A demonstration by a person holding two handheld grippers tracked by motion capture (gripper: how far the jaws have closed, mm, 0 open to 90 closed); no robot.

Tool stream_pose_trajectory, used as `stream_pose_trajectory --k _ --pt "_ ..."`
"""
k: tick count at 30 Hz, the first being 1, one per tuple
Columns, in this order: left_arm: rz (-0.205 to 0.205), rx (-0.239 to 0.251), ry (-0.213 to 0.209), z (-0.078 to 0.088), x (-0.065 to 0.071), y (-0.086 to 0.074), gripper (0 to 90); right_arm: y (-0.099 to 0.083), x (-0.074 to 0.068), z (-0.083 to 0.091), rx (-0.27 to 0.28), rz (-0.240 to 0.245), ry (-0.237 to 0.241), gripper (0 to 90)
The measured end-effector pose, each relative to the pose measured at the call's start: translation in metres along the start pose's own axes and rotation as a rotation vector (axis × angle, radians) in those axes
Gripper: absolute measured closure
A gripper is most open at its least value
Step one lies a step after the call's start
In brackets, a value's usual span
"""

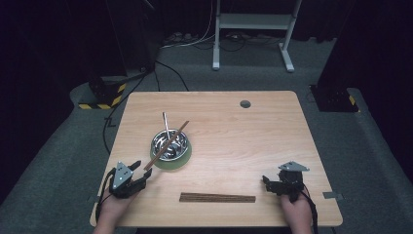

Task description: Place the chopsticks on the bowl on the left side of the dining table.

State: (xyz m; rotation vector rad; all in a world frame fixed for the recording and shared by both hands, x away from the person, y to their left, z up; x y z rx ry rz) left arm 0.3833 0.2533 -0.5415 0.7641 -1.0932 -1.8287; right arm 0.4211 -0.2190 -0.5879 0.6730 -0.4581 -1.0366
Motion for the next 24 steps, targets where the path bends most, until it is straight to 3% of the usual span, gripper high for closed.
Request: stream_pose_trajectory --k 1,6,14,18,24 --pt "0.011 0.003 0.001 -0.001 0.001 0.0 45.4 0.0 0.0 0.0 0.0 0.001 0.0 10.7" --pt "-0.008 -0.017 -0.001 -0.008 0.006 -0.004 47.7 0.0 0.0 0.0 0.001 0.003 0.003 10.7" --pt "0.035 -0.014 -0.014 -0.019 0.001 -0.004 60.8 0.0 0.0 0.0 0.001 0.004 0.001 10.8" --pt "0.019 -0.011 -0.017 -0.022 0.001 -0.004 66.0 0.0 0.0 0.0 0.001 0.004 0.001 10.8" --pt "0.031 0.007 -0.034 -0.022 0.002 -0.002 75.7 0.0 0.0 0.0 0.001 0.003 -0.001 10.9"
Point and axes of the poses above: each handheld gripper's, and its own axes: z roughly backward along the jaws, y roughly out of its top, x roughly to its right, the point moved 9 cm from there along -z, roughly forward along the jaws, and after that the axes turned 2 degrees about z, right-handed, at the moved point
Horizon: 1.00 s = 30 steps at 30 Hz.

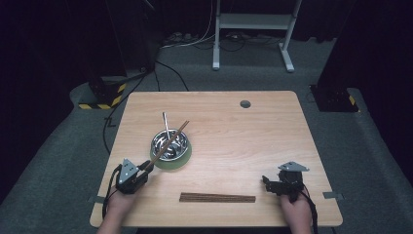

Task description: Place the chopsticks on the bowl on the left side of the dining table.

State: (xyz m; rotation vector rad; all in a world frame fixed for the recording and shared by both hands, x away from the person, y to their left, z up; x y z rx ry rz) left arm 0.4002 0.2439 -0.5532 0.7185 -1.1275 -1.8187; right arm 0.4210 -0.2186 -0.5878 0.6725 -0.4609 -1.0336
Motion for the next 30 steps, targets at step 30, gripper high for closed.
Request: stream_pose_trajectory --k 30 --pt "-0.068 0.013 -0.142 0.0 0.036 0.002 75.9 0.0 0.0 0.0 0.0 0.0 0.0 10.9"
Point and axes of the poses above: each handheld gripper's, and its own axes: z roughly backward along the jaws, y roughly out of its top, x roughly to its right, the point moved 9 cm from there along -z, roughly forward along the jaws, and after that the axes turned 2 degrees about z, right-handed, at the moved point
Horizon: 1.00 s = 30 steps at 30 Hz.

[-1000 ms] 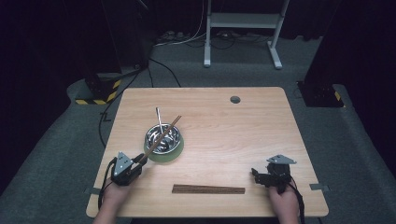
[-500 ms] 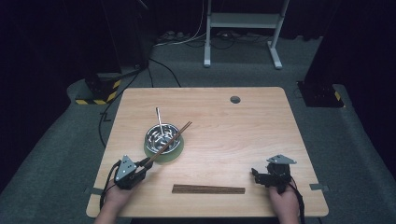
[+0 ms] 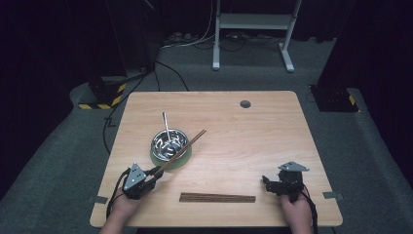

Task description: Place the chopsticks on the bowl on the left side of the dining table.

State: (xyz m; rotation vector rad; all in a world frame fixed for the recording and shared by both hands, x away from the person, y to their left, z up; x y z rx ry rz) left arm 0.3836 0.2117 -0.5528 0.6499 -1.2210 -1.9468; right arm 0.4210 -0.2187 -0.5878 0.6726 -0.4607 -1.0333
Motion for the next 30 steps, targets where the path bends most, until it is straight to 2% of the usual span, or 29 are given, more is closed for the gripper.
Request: stream_pose_trajectory --k 2,9,11,14,16,17,18,20,21,22,25,30 --pt "0.014 0.0 0.005 0.0 -0.001 0.0 75.9 0.0 0.0 0.0 0.0 0.0 0.0 10.8" --pt "0.003 -0.005 0.002 0.001 -0.003 -0.001 75.4 0.0 0.0 0.0 0.0 0.0 0.0 10.8" --pt "0.013 0.001 0.009 0.001 -0.004 0.0 71.0 0.0 0.0 0.0 0.0 0.0 0.0 10.8" --pt "0.006 -0.003 0.017 0.002 -0.007 0.0 65.4 0.0 0.0 0.0 0.0 0.0 0.0 10.8" --pt "0.015 -0.004 0.034 0.002 -0.008 -0.001 63.4 0.0 0.0 0.0 0.0 0.0 0.0 10.8" --pt "0.001 -0.011 0.038 0.003 -0.011 -0.001 62.9 0.0 0.0 0.0 0.0 0.0 0.0 10.8" --pt "0.011 -0.004 0.045 0.003 -0.013 -0.001 62.9 0.0 0.0 0.0 0.0 0.0 0.0 10.8" --pt "0.018 -0.005 0.068 0.004 -0.018 -0.001 62.9 0.0 0.0 0.0 0.0 0.0 0.0 10.8" --pt "0.039 -0.005 0.084 0.005 -0.021 -0.001 62.9 0.0 0.0 0.0 0.0 0.0 0.0 10.8" --pt "0.034 -0.006 0.094 0.006 -0.023 -0.001 62.6 0.0 0.0 0.0 0.0 0.0 0.0 10.8" --pt "0.058 -0.01 0.134 0.005 -0.03 -0.001 61.0 0.0 0.0 0.0 0.001 0.001 0.003 11.8" --pt "0.072 -0.036 0.2 0.003 -0.043 -0.003 59.8 0.0 -0.002 0.0 0.002 0.013 0.013 11.8"
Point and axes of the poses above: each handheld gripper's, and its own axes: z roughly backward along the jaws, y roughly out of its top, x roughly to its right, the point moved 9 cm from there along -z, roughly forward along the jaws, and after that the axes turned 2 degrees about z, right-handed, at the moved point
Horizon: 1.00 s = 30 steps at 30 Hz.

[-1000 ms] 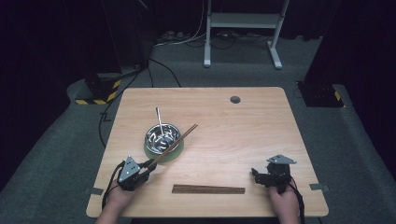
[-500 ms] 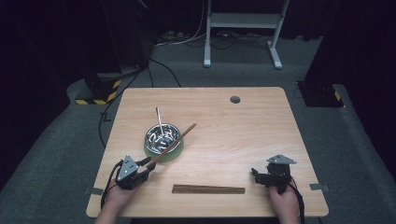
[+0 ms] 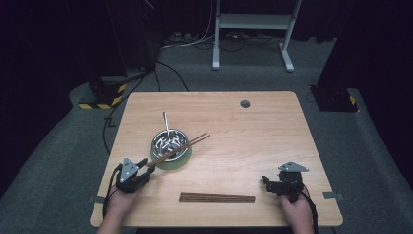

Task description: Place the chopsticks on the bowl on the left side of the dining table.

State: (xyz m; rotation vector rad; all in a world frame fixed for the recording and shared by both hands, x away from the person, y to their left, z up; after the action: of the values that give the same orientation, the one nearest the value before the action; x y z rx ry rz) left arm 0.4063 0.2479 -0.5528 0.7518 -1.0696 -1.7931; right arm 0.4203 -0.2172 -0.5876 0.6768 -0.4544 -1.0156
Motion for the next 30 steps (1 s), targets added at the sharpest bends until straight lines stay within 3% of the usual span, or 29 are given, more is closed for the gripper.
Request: stream_pose_trajectory --k 4,6,8,9,12,14,16,18,22,23,25,30 --pt "0.032 -0.009 0.03 -0.003 -0.005 0.001 59.6 0.0 -0.001 0.0 -0.001 -0.006 -0.003 11.8" --pt "0.017 0.001 0.04 -0.003 -0.008 0.004 59.3 0.0 -0.001 0.0 -0.001 -0.008 -0.007 11.6" --pt "0.038 -0.013 0.051 -0.005 -0.012 0.004 59.6 0.0 -0.001 0.0 -0.002 -0.007 -0.005 11.3" --pt "0.024 -0.027 0.059 -0.005 -0.014 0.005 59.8 0.0 -0.001 0.0 -0.002 -0.007 -0.005 11.3" --pt "0.039 -0.023 0.07 -0.003 -0.019 0.01 60.6 0.0 -0.001 -0.001 -0.012 -0.019 -0.006 11.1" --pt "0.016 -0.032 0.075 -0.001 -0.024 0.012 61.5 0.002 -0.002 0.0 -0.024 -0.029 -0.017 17.5" --pt "-0.001 -0.043 0.081 -0.001 -0.027 0.014 61.3 0.007 -0.008 0.001 -0.027 -0.021 -0.013 20.6" --pt "0.009 -0.045 0.081 -0.001 -0.028 0.014 61.2 0.015 -0.017 0.001 -0.002 0.01 -0.017 22.5" --pt "-0.006 -0.035 0.056 0.002 -0.025 0.015 57.8 0.038 -0.044 0.002 0.045 0.068 0.001 27.4" --pt "0.009 -0.024 0.05 0.004 -0.023 0.015 56.5 0.044 -0.051 0.002 0.057 0.078 0.008 28.4" --pt "-0.001 -0.019 0.039 0.007 -0.02 0.014 53.5 0.056 -0.062 0.001 0.071 0.085 0.019 29.7" --pt "-0.033 -0.078 0.068 -0.002 -0.018 0.009 52.0 0.08 -0.084 -0.006 0.097 0.108 0.039 33.0"
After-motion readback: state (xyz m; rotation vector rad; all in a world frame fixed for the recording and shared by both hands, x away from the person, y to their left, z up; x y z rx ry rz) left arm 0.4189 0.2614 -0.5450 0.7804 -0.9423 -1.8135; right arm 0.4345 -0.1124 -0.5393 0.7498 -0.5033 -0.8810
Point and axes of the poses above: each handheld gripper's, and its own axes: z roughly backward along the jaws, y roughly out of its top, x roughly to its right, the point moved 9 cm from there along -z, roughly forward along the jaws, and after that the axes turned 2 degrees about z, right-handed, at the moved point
